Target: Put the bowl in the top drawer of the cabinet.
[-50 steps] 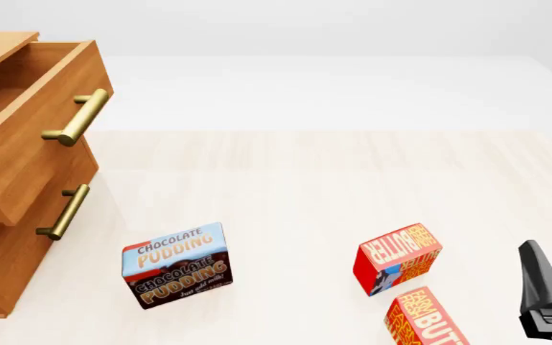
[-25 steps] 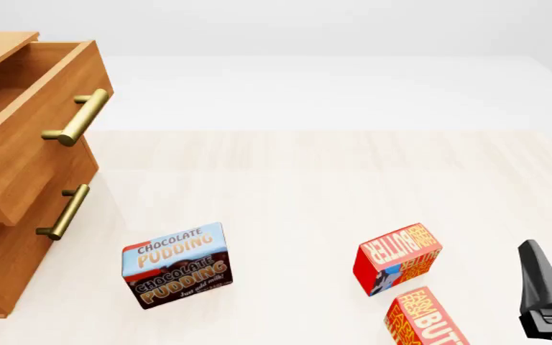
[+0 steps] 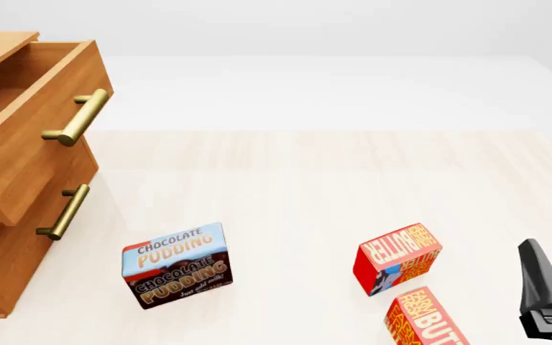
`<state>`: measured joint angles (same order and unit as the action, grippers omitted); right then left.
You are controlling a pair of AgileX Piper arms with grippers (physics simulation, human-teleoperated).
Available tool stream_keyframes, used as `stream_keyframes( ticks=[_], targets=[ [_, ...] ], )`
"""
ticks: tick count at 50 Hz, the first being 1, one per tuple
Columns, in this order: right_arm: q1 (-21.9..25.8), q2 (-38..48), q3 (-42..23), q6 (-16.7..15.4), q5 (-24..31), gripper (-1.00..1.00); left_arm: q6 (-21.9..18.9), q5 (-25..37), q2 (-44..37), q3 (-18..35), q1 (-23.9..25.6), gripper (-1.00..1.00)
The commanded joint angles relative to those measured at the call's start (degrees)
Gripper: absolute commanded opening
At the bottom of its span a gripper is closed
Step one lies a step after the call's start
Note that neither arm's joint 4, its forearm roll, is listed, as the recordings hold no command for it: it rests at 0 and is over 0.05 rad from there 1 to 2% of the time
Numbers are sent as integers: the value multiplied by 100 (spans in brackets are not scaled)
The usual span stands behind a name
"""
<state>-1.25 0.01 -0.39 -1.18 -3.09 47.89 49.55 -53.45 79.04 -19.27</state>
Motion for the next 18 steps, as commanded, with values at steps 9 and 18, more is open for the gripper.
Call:
stream_keyframes(
  ticks=[9, 18],
  targets=[
    [18, 0, -1, 12, -90, 100, 424, 200, 633, -408, 609, 100],
    [19, 0, 0, 27, -136, 100, 632, 274, 973, -692, 889, 100]
  ],
)
